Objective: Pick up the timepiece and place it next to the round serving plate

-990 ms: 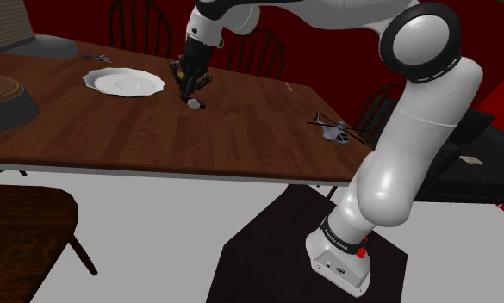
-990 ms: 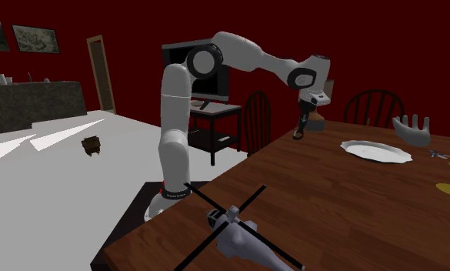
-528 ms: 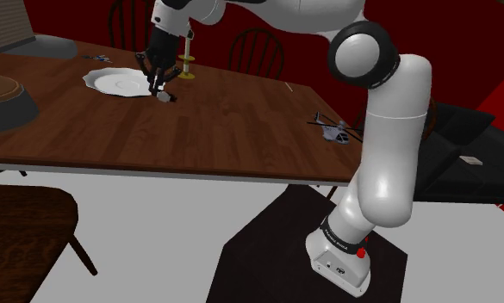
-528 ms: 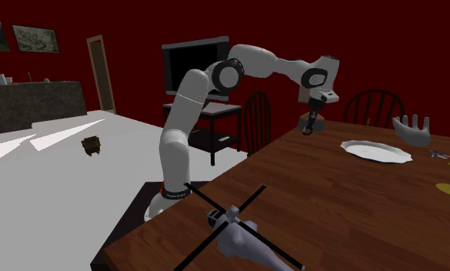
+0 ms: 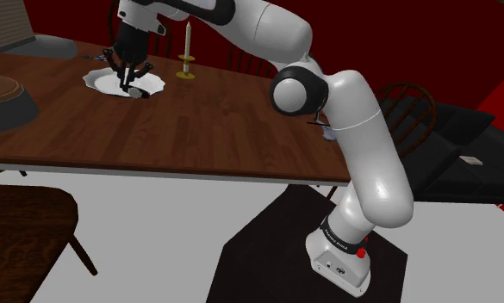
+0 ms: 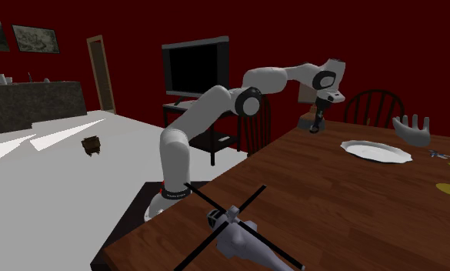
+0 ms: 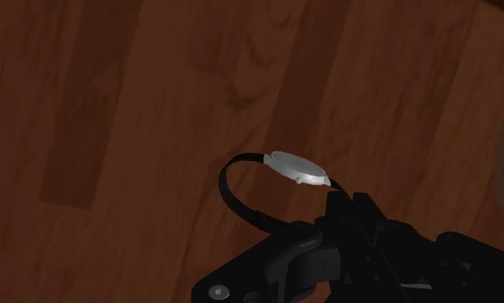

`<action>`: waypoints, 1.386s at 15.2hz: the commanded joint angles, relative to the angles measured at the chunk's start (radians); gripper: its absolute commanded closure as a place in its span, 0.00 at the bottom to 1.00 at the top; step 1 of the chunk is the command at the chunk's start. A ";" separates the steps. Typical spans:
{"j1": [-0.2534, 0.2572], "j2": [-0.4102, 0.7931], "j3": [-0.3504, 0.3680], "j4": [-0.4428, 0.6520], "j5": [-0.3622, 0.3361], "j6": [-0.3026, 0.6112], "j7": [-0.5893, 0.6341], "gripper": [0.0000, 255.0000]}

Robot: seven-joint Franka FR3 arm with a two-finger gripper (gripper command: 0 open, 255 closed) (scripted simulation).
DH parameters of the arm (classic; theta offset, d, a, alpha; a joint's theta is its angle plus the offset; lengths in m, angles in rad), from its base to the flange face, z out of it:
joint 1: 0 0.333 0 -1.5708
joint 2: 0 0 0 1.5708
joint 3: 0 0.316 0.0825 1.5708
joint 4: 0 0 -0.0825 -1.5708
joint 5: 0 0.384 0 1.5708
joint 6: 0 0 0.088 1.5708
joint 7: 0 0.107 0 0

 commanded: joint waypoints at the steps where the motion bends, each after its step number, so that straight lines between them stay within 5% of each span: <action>1: 0.002 -0.009 -0.001 -0.039 0.001 0.031 -0.006 1.00; 12: 0.006 -0.061 -0.003 -0.275 0.011 0.210 -0.050 1.00; 21: 0.007 -0.061 -0.003 -0.328 0.015 0.262 -0.063 1.00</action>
